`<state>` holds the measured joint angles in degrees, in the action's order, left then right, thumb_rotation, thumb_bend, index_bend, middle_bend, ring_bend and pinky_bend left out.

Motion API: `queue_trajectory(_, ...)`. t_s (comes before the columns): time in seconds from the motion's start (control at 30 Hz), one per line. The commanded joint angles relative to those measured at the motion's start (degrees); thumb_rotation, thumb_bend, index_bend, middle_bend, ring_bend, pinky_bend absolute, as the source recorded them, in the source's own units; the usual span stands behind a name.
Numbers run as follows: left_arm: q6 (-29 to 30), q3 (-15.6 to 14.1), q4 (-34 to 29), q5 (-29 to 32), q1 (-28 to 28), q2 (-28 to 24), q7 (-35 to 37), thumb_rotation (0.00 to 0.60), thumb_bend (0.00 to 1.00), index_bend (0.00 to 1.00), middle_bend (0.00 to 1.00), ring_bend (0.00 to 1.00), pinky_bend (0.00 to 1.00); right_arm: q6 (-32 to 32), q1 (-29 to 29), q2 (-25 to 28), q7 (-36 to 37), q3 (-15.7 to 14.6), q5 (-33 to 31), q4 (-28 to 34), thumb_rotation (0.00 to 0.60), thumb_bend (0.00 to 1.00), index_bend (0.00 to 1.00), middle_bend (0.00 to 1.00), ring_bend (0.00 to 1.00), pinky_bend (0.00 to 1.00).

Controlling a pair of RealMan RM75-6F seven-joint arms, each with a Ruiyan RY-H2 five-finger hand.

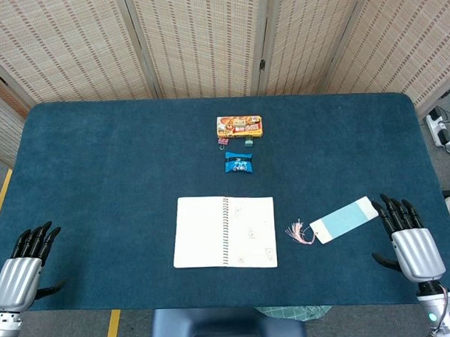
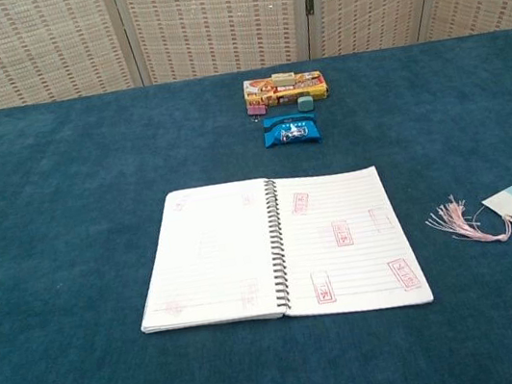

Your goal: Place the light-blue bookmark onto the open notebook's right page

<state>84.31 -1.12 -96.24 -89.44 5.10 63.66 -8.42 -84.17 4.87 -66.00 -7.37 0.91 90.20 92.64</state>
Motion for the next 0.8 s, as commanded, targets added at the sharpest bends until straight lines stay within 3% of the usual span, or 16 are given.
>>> queue_trajectory(0.03, -0.06, 0.08, 0.16, 0.34, -0.11, 0.13, 0.42, 0.600, 0.10, 0.03, 0.00, 0.00, 0.00, 0.05, 0.02, 0.21, -0.50, 0.15, -0.33, 0.29, 0.600, 0.00, 0.00, 0.00, 0.00, 0.00)
queue_trajectory(0.23, 0.74, -0.12, 0.41, -0.68, -0.38, -0.03, 1.65, 0.600, 0.10, 0.01, 0.00, 0.00, 0.00, 0.60, 0.03, -0.04, -2.30, 0.20, -1.11, 0.60, 0.600, 0.00, 0.00, 0.00, 0.00, 0.00)
queue_trajectory(0.43, 0.70, -0.14, 0.43, -1.35, -0.14, -1.04, 5.21, 0.600, 0.10, 0.01, 0.00, 0.00, 0.00, 3.81, 0.42, 0.27, -2.94, -0.13, -3.88, 1.30, 0.600, 0.08, 0.00, 0.00, 0.00, 0.00)
queue_trajectory(0.67, 2.01, -0.39, 1.27, -2.81, -0.47, -1.47, 7.92, 0.600, 0.11, 0.00, 0.00, 0.00, 0.00, 9.20, 3.37, -0.18, -13.23, 1.34, -8.84, 2.84, 0.600, 0.09, 0.00, 0.00, 0.00, 0.00)
queue_trajectory(0.8, 3.21, 0.22, 1.88, -2.60, -0.80, -1.22, 8.49, 0.600, 0.10, 0.01, 0.00, 0.00, 0.00, 14.44, 6.70, 0.93, -16.35, 2.71, -12.09, 3.29, 0.600, 0.19, 0.18, 0.00, 0.00, 0.00)
